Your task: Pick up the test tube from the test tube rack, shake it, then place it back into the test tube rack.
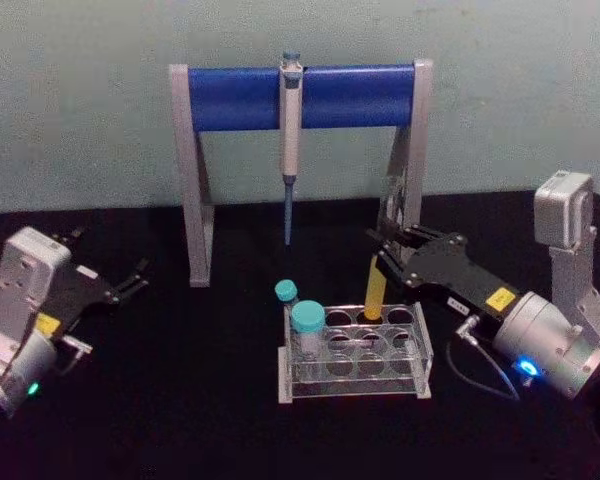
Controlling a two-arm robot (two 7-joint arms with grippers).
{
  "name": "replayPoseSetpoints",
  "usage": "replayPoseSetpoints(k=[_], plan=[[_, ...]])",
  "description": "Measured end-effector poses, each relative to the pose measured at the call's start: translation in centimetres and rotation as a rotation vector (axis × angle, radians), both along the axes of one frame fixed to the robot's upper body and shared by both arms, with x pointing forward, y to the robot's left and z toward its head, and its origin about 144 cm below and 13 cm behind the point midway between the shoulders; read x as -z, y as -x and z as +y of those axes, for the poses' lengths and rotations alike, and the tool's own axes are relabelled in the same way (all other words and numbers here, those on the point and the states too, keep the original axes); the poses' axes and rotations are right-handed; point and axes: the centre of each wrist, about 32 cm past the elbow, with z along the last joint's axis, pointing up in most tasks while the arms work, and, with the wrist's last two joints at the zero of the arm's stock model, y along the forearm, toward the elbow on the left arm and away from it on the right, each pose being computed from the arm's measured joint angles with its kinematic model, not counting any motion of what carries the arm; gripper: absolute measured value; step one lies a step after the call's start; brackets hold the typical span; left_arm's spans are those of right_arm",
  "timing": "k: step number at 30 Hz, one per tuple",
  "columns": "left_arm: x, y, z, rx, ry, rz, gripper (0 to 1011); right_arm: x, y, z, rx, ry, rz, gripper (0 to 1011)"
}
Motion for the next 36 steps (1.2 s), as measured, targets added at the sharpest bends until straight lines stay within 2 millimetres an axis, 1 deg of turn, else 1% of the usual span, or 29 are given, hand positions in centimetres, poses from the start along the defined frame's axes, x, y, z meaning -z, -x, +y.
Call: replayPoseSetpoints(k=[36], plan=[[0.0,0.0,0.0,0.000,0.000,0.000,1010,2.1,-0.5,0.6,0.019,0.026,0.012,229]])
